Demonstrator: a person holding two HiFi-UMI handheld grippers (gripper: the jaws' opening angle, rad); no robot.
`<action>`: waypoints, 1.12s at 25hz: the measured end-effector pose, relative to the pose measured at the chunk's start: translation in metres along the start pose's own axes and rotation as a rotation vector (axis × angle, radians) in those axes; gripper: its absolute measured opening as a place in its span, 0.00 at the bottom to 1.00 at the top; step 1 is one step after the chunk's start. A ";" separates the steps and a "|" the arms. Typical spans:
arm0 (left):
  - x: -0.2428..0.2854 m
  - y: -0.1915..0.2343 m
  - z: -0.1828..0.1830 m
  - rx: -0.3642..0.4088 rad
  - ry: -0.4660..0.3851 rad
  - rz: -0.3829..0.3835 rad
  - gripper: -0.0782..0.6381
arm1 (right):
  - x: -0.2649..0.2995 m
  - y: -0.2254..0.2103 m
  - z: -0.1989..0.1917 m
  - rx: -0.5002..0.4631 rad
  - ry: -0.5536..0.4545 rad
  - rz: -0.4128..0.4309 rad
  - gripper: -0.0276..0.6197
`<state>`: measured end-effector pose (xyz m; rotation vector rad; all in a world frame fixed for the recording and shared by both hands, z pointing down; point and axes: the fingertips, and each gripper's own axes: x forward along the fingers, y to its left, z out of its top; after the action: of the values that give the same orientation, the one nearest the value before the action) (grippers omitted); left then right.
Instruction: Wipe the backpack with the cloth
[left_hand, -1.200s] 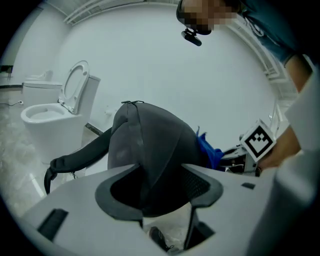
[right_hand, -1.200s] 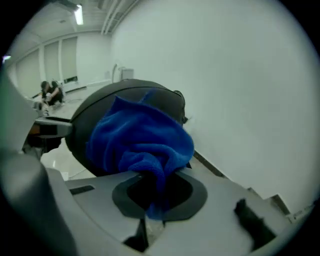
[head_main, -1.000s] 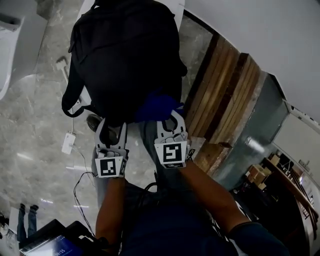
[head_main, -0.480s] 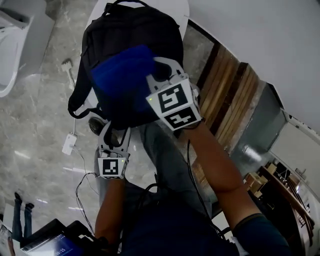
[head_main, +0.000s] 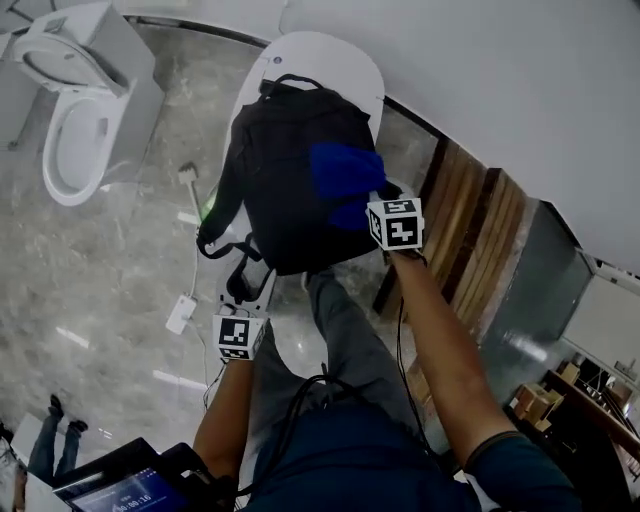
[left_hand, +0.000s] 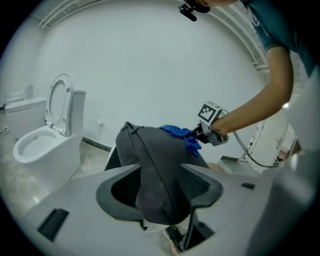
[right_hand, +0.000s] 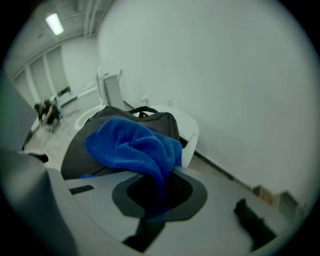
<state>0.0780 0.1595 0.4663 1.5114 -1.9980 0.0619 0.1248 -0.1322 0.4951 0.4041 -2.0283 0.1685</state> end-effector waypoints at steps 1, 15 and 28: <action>-0.007 0.000 0.013 0.008 -0.011 -0.002 0.46 | -0.007 -0.004 -0.016 0.139 0.028 0.028 0.08; -0.120 0.011 0.218 0.129 -0.308 -0.126 0.46 | -0.249 0.072 0.088 0.392 -0.788 0.115 0.08; -0.299 -0.036 0.333 0.198 -0.555 -0.257 0.46 | -0.531 0.187 0.148 0.042 -1.119 -0.018 0.08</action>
<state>0.0050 0.2709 0.0373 2.0748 -2.2388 -0.3057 0.1629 0.1118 -0.0321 0.6246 -3.1171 -0.0554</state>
